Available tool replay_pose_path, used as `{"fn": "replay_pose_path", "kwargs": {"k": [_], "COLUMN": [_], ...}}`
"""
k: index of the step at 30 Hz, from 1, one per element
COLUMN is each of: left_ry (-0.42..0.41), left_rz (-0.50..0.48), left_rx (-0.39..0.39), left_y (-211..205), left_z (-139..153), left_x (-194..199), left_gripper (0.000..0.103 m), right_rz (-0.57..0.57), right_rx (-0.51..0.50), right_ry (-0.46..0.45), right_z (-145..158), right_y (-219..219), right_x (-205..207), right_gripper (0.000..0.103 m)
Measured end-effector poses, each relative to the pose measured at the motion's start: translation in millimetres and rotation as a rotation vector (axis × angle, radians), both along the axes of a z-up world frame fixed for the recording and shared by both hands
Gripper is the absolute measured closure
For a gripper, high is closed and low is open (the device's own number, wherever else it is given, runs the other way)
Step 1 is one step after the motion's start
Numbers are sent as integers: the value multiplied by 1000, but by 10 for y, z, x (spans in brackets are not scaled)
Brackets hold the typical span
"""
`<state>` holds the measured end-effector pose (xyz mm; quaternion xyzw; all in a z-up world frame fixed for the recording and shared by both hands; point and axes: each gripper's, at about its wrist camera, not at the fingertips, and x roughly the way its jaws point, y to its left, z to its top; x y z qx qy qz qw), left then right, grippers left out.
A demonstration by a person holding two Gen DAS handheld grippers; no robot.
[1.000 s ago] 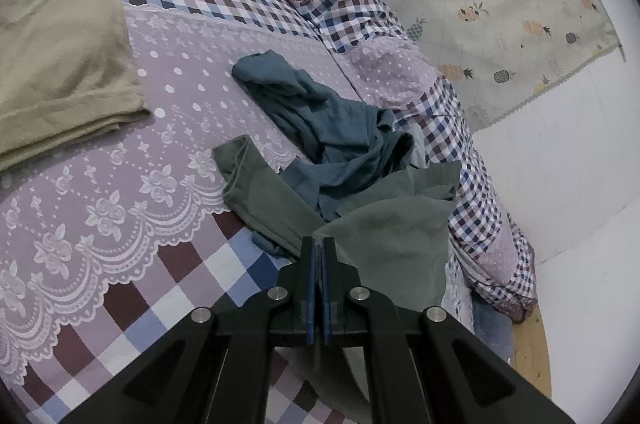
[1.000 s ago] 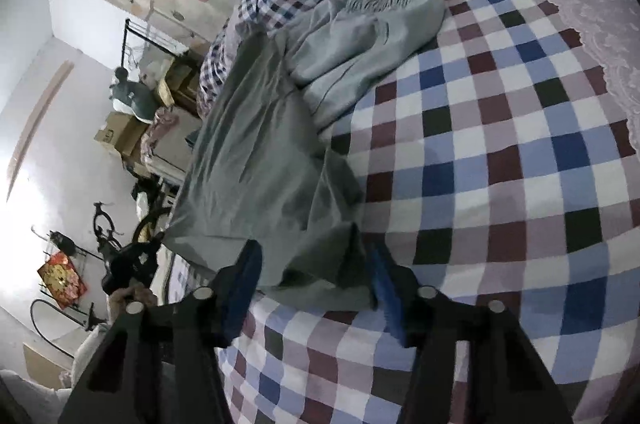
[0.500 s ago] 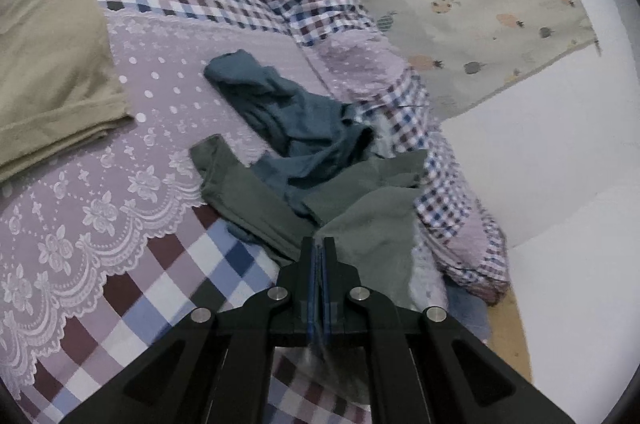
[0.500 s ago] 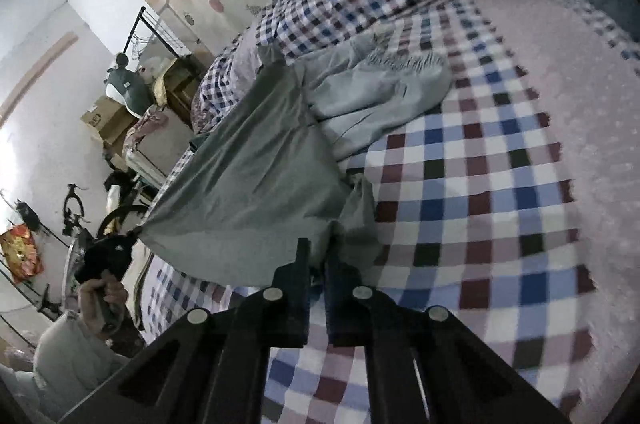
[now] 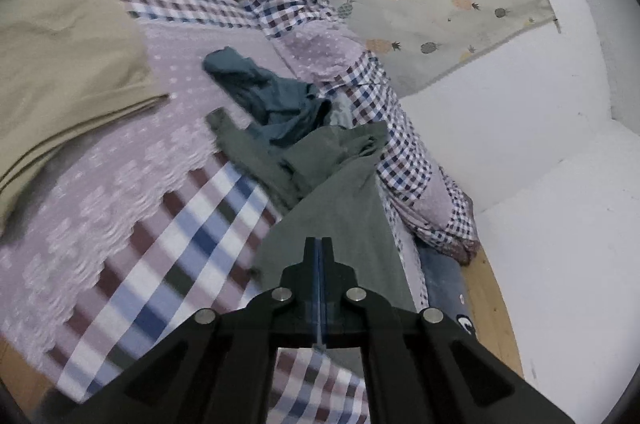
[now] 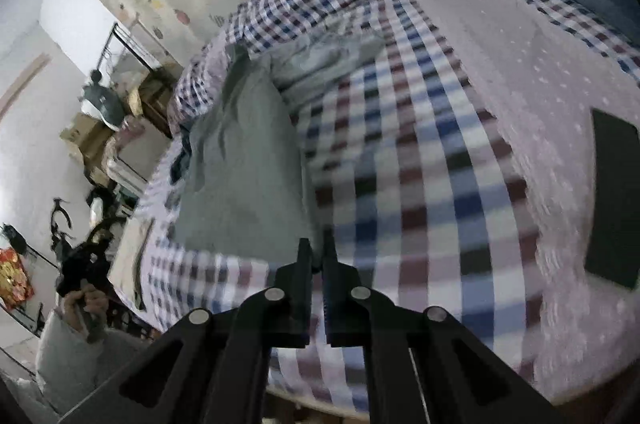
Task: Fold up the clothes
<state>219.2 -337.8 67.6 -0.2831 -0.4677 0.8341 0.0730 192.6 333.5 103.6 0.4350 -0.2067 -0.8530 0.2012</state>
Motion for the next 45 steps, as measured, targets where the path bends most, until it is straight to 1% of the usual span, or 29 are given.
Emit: {"fn": "replay_pose_path", "kwargs": {"k": [2,4,6,8,9,10,11,13,15,18,20,22,26,31,32,33,34,35,36,37,39,40,41,43,45], "left_ry": [-27,-62,-110,-162,-176,-175,-170,-164,-188,-241,-263,-274,-273,-243,-238,-243,-255,-271,-297,-315,-304,-299,-291,-268,-241], "left_rz": [-16,-46,-71,-92,-99,-106,-119,-148,-176,-202,-207,-207,-205,-221,-226,-232,-234,-235,-232,-228,-215,-209,-202,-180,-162], "left_rx": [5,4,-5,-18,-21,-19,-22,-36,-91,-162,-175,-178,-147,-126,-125,-130,-142,-154,-166,-172,-155,-150,-155,-144,-113], "left_y": [-3,25,64,109,133,159,205,305,425,562,587,581,559,623,643,664,682,695,696,692,653,635,620,563,499], "left_z": [-53,-135,-225,-317,-350,-369,-378,-398,-441,-549,-621,-679,-749,-730,-725,-730,-743,-760,-787,-805,-793,-784,-763,-718,-658], "left_x": [49,-29,-137,-266,-330,-370,-422,-531,-654,-825,-905,-967,-1055,-1162,-1183,-1206,-1230,-1252,-1266,-1272,-1242,-1227,-1206,-1139,-1045], "left_gripper": [103,103,99,79,61,47,39,37,37,37,37,37,37,37,40,45,64,89,98,100,100,101,102,102,102], "right_rz": [1,-11,-32,-58,-71,-81,-90,-93,-100,-124,-129,-130,-149,-182,-188,-195,-201,-207,-211,-215,-231,-243,-255,-288,-308], "right_rx": [25,31,23,17,14,21,28,51,69,82,83,85,88,85,84,83,83,82,82,82,80,77,74,54,24], "right_ry": [-22,-34,-36,-36,-36,-37,-38,-43,-43,-51,-47,-38,-40,-49,-50,-52,-55,-60,-64,-69,-83,-92,-101,-109,-111], "right_z": [-25,-83,-126,-147,-157,-172,-188,-214,-224,-243,-235,-223,-224,-238,-241,-244,-250,-258,-265,-271,-293,-308,-323,-355,-387], "right_y": [-12,34,88,109,119,117,114,100,104,127,135,138,176,255,271,286,304,319,329,340,373,397,421,490,547], "right_x": [105,154,171,154,145,142,140,140,155,166,192,221,249,274,279,285,283,282,277,271,256,246,236,220,191], "right_gripper": [103,103,103,102,102,102,102,99,99,99,99,99,98,97,95,94,92,91,90,87,76,61,51,49,48]}}
